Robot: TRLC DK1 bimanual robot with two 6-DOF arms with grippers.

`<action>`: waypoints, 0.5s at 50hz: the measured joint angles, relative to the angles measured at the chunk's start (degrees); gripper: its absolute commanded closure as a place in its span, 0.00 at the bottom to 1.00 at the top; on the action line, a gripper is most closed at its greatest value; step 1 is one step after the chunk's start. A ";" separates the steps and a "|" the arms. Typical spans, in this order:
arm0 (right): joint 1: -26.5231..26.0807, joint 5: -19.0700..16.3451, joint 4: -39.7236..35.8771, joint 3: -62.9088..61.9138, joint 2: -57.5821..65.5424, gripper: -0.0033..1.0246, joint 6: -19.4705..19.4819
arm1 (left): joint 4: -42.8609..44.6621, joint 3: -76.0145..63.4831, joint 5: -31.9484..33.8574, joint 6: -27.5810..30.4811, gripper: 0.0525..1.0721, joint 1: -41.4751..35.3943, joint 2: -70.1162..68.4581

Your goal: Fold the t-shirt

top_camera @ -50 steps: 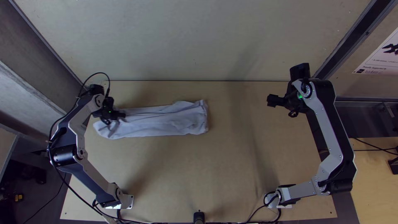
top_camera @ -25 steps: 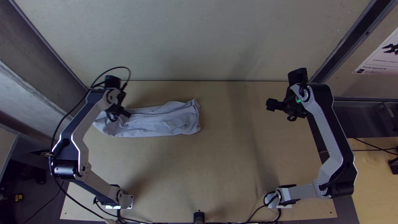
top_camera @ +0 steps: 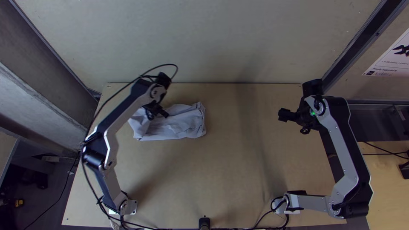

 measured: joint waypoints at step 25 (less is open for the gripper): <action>-0.76 0.02 2.19 -8.96 -6.32 0.04 -0.02 | -1.88 22.53 15.80 -14.67 0.04 -8.59 18.16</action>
